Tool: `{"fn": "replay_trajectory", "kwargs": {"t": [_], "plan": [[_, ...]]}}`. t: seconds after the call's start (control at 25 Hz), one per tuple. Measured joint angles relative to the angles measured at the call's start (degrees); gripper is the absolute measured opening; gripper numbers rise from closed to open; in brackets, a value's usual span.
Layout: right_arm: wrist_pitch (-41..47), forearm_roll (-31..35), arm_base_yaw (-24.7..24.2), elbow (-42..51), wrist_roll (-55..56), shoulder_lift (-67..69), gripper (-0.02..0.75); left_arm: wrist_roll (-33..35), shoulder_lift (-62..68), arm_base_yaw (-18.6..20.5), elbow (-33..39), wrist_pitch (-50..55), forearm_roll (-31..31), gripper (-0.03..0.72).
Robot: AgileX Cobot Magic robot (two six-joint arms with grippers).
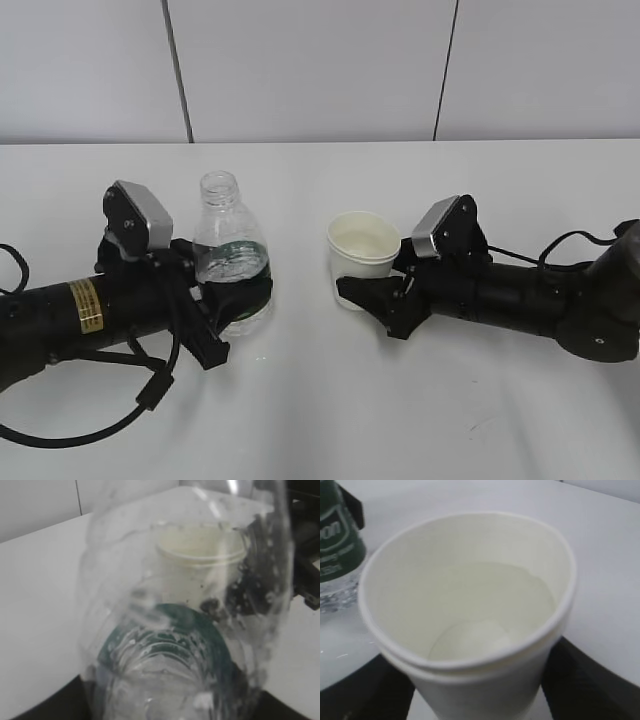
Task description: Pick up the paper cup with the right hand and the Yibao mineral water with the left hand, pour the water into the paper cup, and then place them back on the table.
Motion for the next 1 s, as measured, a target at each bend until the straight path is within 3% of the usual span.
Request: {"fn": "replay_trajectory", "kwargs": {"t": [0.4,0.68,1.0], "plan": [[0.35,6.85,0.0,2.74,-5.47,0.0,0.559,-2.73,2.4,-1.77,-1.26,0.0,2.73,0.335],[-2.48,9.14,0.0,4.54,-7.71,0.0,0.559,-2.8,5.8,-4.28,-5.09,-0.26,2.55,0.335],[-2.48,12.93,0.0,4.54,-8.69,0.0,0.559,-2.8,6.57,-4.45,-5.74,-0.08,0.42,0.335]]}}
